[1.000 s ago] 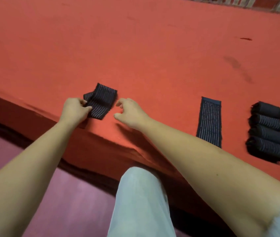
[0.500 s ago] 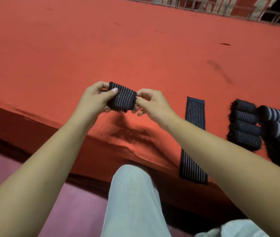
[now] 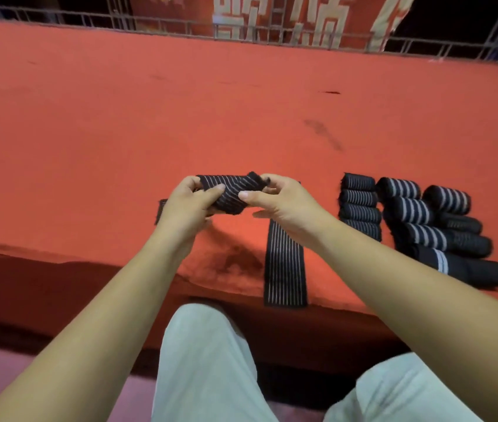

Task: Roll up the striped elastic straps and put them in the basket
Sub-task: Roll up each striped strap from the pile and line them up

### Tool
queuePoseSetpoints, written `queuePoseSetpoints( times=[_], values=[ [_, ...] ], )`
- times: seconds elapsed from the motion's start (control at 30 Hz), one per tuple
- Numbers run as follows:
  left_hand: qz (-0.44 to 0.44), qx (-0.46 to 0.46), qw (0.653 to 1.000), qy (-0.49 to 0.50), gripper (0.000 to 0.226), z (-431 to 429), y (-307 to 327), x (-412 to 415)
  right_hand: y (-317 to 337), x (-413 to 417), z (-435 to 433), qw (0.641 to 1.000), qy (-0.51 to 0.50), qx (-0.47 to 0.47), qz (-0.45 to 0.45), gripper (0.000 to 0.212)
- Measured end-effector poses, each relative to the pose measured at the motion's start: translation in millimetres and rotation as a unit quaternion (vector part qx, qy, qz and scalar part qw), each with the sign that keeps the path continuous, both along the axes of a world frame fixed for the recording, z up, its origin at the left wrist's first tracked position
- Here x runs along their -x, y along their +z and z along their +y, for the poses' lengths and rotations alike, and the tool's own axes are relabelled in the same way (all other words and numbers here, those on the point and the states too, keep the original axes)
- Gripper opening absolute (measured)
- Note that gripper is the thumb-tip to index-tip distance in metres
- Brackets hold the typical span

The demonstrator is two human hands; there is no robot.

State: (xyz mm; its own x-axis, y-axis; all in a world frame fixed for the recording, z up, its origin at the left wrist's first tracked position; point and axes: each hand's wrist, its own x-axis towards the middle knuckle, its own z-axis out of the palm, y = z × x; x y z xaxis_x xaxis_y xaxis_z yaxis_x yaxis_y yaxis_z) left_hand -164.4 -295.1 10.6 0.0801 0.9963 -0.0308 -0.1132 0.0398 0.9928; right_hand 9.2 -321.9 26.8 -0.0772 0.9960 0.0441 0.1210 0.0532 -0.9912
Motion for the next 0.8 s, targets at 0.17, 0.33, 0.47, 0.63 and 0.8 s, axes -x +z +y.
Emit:
queuePoseSetpoints(
  times=[0.17,0.33,0.47,0.63,0.8],
  values=[
    [0.194,-0.114,0.972,0.061,0.047,-1,-8,-8,19,-25,-12,0.999,0.028,0.024,0.016,0.01],
    [0.178,-0.264,0.921,-0.223,0.073,-4,-1,-14,40,-34,-17,0.998,0.018,0.047,0.039,0.032],
    [0.176,-0.279,0.924,-0.193,0.03,-10,-4,-33,49,-41,-12,0.992,0.007,0.056,0.11,0.016],
    [0.052,-0.147,0.974,-0.164,0.013,-6,-4,-31,51,-57,-9,0.991,0.082,0.076,0.077,0.027],
    [0.065,-0.05,0.965,-0.25,0.026,-6,-6,-28,48,-69,4,0.997,-0.046,0.058,-0.021,0.008]
  ],
)
